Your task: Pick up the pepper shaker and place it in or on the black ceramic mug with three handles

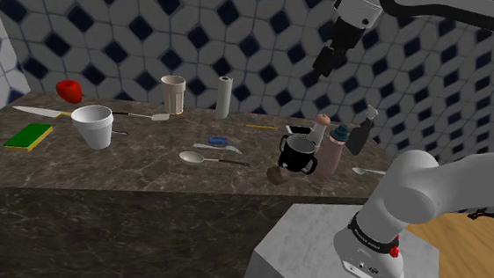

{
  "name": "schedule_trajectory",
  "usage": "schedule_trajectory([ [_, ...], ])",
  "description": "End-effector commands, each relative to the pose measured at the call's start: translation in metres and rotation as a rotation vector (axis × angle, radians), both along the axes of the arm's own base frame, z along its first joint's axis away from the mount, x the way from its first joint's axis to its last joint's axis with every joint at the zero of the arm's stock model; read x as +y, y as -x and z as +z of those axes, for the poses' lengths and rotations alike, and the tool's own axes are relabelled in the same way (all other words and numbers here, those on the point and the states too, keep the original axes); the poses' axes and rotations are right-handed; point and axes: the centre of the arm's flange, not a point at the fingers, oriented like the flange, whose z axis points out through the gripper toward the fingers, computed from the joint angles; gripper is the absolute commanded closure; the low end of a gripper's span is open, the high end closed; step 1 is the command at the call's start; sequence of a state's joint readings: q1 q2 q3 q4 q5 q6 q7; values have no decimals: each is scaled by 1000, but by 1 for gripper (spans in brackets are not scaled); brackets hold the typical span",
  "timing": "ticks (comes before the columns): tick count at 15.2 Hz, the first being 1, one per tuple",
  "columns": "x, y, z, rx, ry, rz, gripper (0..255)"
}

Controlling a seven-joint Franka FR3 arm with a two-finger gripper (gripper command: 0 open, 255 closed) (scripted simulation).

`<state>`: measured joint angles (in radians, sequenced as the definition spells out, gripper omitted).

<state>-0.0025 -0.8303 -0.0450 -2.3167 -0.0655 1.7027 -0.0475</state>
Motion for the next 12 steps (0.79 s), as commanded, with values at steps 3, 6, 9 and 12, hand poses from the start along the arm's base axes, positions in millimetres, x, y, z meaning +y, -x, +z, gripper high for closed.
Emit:
schedule_trajectory([
  [3, -19, -6, -16, 18, 7, -14, 0],
  [6, -47, -13, -40, 44, 17, -35, 0],
  [9, -76, -19, -64, 70, 27, -56, 0],
  [12, -106, -24, -88, 97, 38, -77, 0],
])
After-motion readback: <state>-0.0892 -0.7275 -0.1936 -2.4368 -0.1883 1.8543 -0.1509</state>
